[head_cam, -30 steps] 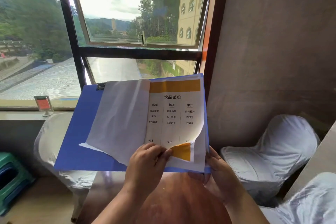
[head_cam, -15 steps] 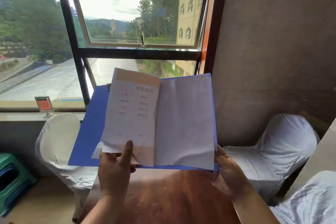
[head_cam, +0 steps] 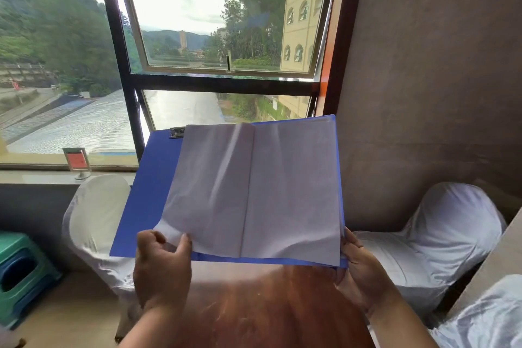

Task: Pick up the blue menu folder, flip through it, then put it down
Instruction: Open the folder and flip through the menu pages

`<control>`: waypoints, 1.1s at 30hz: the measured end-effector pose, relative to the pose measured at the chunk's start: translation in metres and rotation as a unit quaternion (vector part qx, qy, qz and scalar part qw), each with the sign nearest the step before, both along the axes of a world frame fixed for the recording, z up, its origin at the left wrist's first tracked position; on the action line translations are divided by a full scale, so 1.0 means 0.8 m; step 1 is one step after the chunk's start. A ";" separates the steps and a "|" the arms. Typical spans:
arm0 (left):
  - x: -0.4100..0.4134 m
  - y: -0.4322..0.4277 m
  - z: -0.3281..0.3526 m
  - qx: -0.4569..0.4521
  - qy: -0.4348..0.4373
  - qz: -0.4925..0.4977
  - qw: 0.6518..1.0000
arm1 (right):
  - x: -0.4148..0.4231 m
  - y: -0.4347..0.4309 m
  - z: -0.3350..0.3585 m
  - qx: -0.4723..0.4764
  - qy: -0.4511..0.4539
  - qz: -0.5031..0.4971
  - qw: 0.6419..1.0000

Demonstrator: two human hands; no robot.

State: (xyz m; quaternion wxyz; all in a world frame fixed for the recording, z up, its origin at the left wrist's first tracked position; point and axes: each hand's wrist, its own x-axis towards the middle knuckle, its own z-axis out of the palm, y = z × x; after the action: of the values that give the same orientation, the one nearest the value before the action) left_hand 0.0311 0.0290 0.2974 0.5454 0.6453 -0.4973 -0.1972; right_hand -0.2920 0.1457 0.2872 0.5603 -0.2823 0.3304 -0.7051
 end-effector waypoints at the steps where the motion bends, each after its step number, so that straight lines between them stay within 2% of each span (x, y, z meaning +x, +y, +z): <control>1: -0.006 0.006 0.003 -0.063 -0.066 -0.010 0.996 | 0.003 -0.002 -0.001 0.002 -0.001 0.007 1.000; 2: -0.014 0.012 0.006 -0.138 -0.145 -0.034 0.979 | 0.005 -0.005 -0.003 0.003 -0.004 0.011 1.000; 4: -0.037 0.026 0.011 -0.253 -0.275 -0.103 0.922 | 0.011 -0.011 -0.008 0.005 -0.008 0.013 1.000; 6: -0.061 0.038 0.017 -0.278 -0.336 -0.167 0.884 | 0.019 -0.015 -0.010 0.003 -0.021 0.019 1.000; 9: -0.092 0.049 0.022 -0.245 -0.373 -0.222 0.867 | 0.028 -0.019 -0.009 -0.001 -0.035 0.021 0.999; 15: -0.105 0.049 0.033 -0.243 -0.373 -0.221 0.867 | 0.026 -0.017 0.001 0.003 -0.006 0.006 1.000; 17: -0.103 0.044 0.034 -0.254 -0.336 -0.229 0.877 | 0.023 -0.015 0.005 0.008 0.008 0.004 1.000; 19: -0.098 0.038 0.034 -0.236 -0.263 -0.235 0.906 | 0.020 -0.012 0.006 0.011 0.013 -0.003 1.000; 22: -0.085 0.029 0.032 -0.137 -0.083 -0.213 0.964 | 0.010 -0.008 0.005 0.008 0.005 -0.012 1.000; 24: -0.073 0.020 0.025 -0.089 0.047 -0.196 0.975 | 0.004 -0.006 0.005 0.008 -0.004 -0.013 1.000; 26: -0.060 0.010 0.019 -0.040 0.146 -0.188 0.970 | -0.001 -0.006 0.007 0.009 -0.009 -0.012 1.000; 28: -0.049 0.002 0.013 -0.003 0.188 -0.190 0.964 | -0.003 -0.006 0.007 0.009 -0.017 -0.011 1.000; 33: -0.032 -0.011 -0.009 0.039 0.210 -0.178 0.961 | -0.006 -0.010 0.009 0.009 -0.026 -0.009 1.000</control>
State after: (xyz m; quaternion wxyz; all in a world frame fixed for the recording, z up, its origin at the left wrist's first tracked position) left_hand 0.0057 0.0205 0.2900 0.5684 0.5113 -0.4698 -0.4415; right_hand -0.2967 0.1377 0.2942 0.5648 -0.2557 0.3245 -0.7144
